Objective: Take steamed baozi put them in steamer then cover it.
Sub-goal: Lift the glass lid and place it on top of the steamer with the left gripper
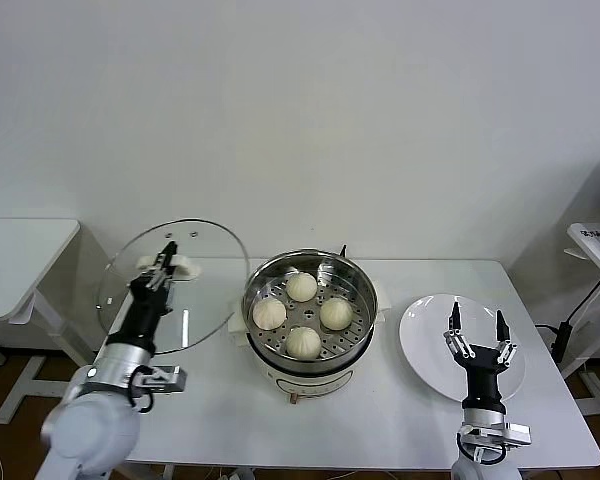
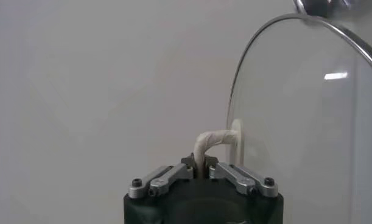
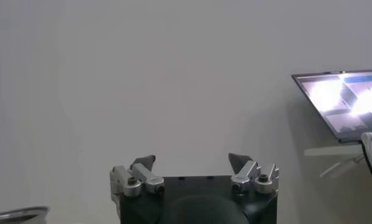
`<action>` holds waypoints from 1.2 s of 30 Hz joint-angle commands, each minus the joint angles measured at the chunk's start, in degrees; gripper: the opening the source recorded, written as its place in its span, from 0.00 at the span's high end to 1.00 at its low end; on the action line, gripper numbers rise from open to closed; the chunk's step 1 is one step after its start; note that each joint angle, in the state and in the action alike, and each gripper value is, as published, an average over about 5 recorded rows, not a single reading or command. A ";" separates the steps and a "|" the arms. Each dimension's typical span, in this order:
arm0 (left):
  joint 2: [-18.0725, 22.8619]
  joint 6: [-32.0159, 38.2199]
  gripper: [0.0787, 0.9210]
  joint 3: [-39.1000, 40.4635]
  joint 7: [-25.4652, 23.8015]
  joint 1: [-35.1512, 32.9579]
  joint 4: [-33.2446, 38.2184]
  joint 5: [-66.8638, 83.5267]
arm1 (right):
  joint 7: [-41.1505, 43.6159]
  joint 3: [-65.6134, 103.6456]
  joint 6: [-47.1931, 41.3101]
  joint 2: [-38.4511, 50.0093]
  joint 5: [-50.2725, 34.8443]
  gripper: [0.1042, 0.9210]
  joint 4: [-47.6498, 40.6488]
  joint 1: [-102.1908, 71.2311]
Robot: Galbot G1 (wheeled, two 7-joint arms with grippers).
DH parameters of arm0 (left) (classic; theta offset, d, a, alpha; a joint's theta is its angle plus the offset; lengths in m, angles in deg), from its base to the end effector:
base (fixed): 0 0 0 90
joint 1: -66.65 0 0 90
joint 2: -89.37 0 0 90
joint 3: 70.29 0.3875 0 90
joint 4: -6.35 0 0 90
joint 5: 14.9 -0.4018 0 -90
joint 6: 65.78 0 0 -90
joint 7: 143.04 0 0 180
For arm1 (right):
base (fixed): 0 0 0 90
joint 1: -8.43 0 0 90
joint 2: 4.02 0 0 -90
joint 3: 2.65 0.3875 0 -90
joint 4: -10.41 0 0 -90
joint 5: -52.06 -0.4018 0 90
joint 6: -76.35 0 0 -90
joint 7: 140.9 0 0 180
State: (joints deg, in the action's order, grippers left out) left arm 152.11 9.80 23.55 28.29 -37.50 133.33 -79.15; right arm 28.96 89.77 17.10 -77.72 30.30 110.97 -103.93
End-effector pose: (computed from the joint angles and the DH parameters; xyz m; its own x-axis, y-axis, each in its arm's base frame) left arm 0.2764 0.0477 -0.2135 -0.9850 0.0906 -0.1467 -0.1401 0.0752 0.9873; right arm 0.2521 -0.1041 -0.4244 -0.9284 0.2120 -0.3052 0.1733 0.9735 0.1489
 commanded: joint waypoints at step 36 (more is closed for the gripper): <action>19.58 -26.71 0.87 38.48 -13.36 27.35 -20.42 -22.93 | -0.18 1.22 1.14 -1.63 3.79 0.12 -4.00 0.87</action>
State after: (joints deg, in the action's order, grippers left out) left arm 163.82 -15.72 60.80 14.95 -11.17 118.19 -97.08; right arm 28.81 91.06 18.29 -79.41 33.85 107.44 -103.30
